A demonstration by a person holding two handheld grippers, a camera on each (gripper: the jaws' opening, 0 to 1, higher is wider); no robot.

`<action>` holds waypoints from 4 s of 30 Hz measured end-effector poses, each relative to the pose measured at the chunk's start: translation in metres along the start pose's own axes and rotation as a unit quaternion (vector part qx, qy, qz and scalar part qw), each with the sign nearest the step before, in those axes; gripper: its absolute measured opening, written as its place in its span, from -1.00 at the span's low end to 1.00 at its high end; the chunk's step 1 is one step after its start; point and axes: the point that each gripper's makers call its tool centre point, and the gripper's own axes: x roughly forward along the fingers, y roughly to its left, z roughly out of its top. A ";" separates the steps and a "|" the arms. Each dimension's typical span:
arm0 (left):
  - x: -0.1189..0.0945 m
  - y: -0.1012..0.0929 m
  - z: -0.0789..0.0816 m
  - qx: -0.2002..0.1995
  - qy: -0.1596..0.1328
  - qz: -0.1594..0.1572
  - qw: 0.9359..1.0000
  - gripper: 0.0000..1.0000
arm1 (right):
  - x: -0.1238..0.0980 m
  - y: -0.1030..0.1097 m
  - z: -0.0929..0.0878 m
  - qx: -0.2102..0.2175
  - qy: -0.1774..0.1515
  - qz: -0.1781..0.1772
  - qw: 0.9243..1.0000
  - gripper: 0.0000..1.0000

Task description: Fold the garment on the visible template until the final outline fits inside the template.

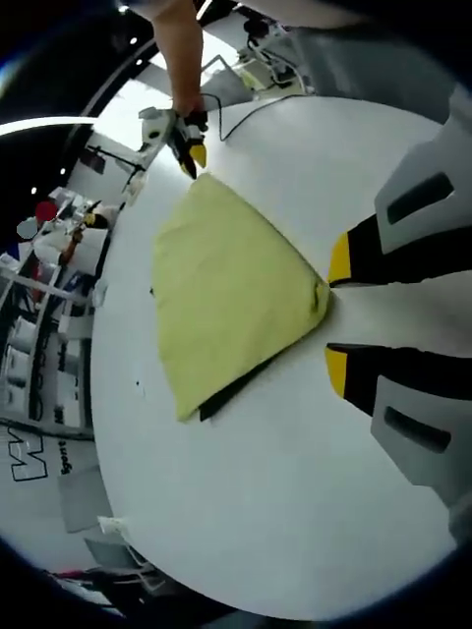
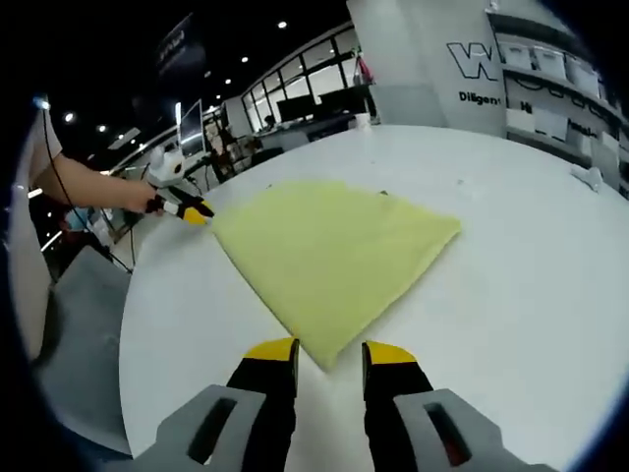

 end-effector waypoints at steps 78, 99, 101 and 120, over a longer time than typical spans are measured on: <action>0.000 0.000 0.000 0.029 -0.016 -0.005 0.999 -0.99 | 0.007 0.005 -0.008 -0.028 0.015 0.009 0.999 -1.00; -0.008 0.002 -0.022 0.218 0.034 -0.014 0.975 -0.99 | -0.001 0.020 -0.018 -0.034 0.026 0.040 0.998 -1.00; -0.008 0.001 -0.022 0.217 0.033 -0.015 0.975 -0.99 | -0.003 0.025 -0.021 -0.036 0.029 0.051 0.998 -1.00; -0.007 0.000 -0.027 0.166 0.030 -0.012 0.986 -0.88 | 0.002 0.031 -0.030 -0.090 0.055 0.043 0.993 -1.00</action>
